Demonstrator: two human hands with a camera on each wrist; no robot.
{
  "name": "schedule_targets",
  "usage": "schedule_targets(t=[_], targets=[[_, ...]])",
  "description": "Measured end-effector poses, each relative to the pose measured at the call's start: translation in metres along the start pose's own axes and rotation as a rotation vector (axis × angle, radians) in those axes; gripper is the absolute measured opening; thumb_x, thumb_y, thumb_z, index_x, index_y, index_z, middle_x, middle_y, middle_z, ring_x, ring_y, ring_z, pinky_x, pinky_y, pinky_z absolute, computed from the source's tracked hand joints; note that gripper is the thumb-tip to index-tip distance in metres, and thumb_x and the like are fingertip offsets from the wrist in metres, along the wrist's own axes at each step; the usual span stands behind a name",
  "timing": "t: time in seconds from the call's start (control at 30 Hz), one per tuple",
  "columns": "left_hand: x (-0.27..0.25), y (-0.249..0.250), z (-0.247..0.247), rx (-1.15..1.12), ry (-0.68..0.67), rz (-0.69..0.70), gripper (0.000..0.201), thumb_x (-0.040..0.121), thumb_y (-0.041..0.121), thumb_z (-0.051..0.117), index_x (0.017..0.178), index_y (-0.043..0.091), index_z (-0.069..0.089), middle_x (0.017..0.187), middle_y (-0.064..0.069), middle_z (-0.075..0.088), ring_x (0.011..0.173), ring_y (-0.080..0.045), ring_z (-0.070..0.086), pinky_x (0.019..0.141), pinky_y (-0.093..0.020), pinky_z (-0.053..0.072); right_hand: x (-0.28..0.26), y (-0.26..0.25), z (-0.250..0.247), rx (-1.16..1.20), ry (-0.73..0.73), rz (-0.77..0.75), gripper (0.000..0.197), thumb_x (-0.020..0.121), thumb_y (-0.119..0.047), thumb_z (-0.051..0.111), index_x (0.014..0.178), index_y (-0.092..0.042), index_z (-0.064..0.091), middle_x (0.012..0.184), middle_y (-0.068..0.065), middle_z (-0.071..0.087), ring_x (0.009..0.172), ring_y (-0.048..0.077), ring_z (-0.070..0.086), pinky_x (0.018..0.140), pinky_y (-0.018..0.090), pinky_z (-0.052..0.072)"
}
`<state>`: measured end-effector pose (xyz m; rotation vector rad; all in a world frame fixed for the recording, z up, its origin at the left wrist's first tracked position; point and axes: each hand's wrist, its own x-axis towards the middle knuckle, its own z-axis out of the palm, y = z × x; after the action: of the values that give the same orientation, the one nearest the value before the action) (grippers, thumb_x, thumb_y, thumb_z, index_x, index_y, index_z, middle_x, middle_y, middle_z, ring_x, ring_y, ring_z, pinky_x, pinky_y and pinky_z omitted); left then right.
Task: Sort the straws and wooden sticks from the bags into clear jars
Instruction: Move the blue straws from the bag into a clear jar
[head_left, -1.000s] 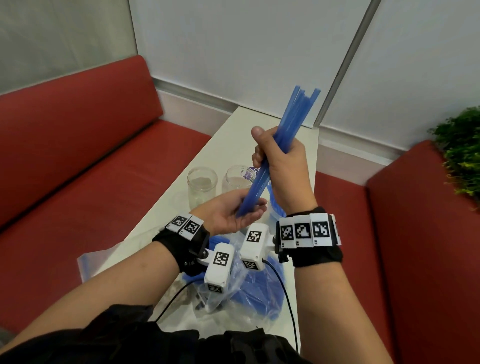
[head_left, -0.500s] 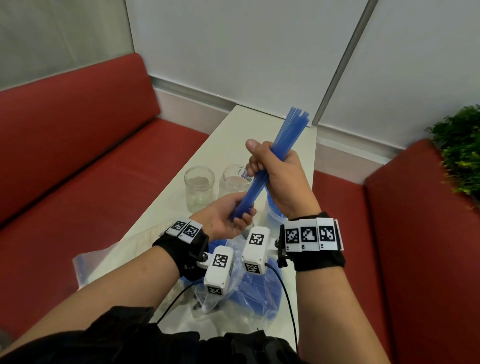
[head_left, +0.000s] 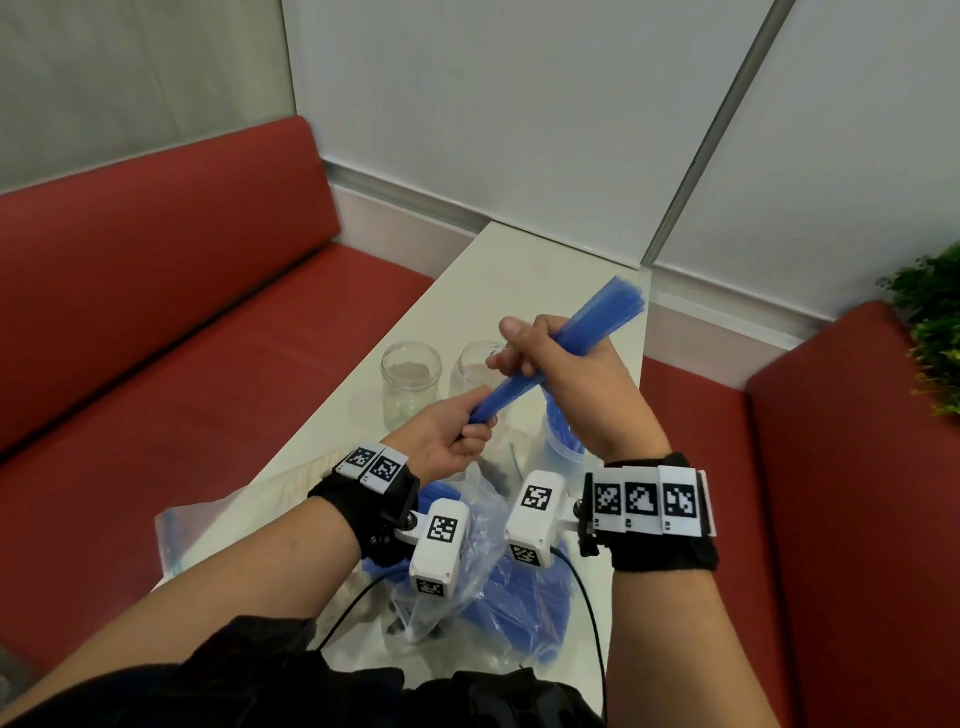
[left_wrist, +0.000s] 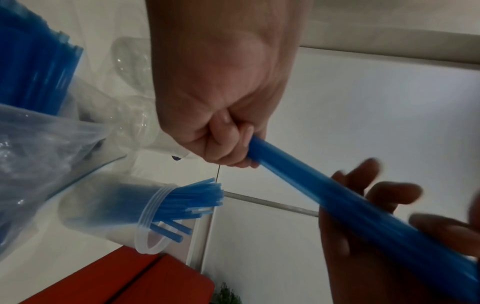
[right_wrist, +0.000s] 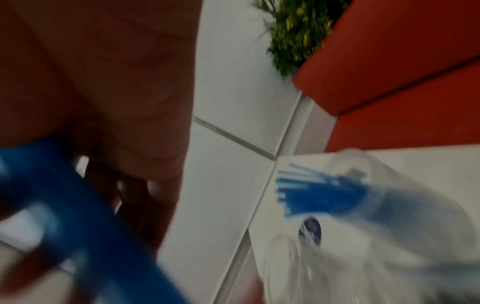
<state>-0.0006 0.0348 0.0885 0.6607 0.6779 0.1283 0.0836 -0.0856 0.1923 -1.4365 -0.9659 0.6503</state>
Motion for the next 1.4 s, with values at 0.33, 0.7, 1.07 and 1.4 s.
schedule_targets(t=[0.33,0.7,1.07,1.4], targets=[[0.016,0.011,-0.009,0.290,0.123,0.171,0.032,0.101,0.032,0.050,0.087,0.005,0.061,0.064,-0.005,0.054,0.045,-0.010,0.045,0.039,-0.017,0.032,-0.004,-0.017,-0.067,-0.175,-0.013,0.097,0.008,0.087,-0.024,0.078,0.090,-0.017,0.079,0.095,0.008,0.078,0.093,0.024,0.075,0.085,0.029,0.061],[0.018,-0.011,-0.036,1.908,0.132,0.158,0.020,0.090,0.006,0.057,0.100,-0.003,0.072,0.102,-0.017,0.072,0.095,-0.031,0.067,0.083,-0.034,0.055,0.012,0.095,-0.086,-0.601,0.517,0.384,0.019,0.088,-0.016,0.069,0.083,0.003,0.071,0.084,0.020,0.072,0.074,0.026,0.065,0.073,0.037,0.054],[0.027,-0.063,-0.064,2.245,-0.002,0.145,0.026,0.093,0.018,0.057,0.114,0.005,0.061,0.112,-0.013,0.065,0.098,-0.032,0.065,0.081,-0.038,0.052,0.003,0.147,-0.066,-0.518,0.444,0.203,0.059,0.088,-0.032,0.077,0.140,-0.017,0.053,0.135,0.009,0.060,0.123,0.023,0.056,0.103,0.037,0.046],[0.019,-0.046,-0.046,2.326,0.100,0.056,0.017,0.089,0.005,0.056,0.102,0.006,0.067,0.106,-0.011,0.068,0.087,-0.029,0.065,0.066,-0.032,0.046,-0.014,0.179,-0.036,-0.959,0.396,0.093,0.056,0.108,-0.040,0.038,0.160,-0.024,0.024,0.169,0.004,0.014,0.156,0.031,0.004,0.125,0.053,0.008]])
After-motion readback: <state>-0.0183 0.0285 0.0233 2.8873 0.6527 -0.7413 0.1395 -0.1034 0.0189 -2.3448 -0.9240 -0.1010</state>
